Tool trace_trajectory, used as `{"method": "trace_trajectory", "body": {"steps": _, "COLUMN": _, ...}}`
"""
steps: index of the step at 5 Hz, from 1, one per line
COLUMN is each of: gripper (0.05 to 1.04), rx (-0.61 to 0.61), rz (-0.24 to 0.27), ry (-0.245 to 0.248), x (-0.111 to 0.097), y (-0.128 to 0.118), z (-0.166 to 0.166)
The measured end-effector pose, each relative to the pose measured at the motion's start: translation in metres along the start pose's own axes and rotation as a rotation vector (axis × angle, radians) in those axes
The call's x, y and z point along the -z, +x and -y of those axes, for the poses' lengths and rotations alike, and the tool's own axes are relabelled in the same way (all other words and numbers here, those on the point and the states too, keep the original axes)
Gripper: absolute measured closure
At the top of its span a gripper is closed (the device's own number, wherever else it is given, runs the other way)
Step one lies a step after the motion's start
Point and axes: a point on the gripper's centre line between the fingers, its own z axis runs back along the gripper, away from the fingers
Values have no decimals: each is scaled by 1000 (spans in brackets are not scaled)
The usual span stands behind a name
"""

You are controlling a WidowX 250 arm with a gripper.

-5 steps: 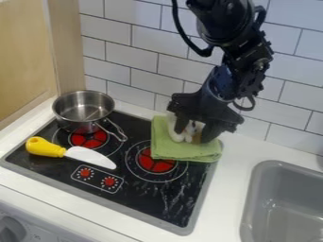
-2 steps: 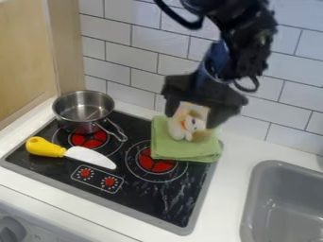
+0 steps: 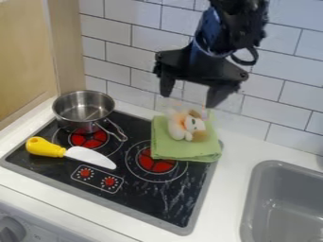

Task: Put the little dog on the green cloth

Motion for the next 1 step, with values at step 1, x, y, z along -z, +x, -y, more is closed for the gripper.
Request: {"method": "trace_trajectory", "body": {"steps": 1, "gripper": 85, "rx": -5, "rz": 27, "ry": -23, "x": -11, "y": 6, "z": -3}}
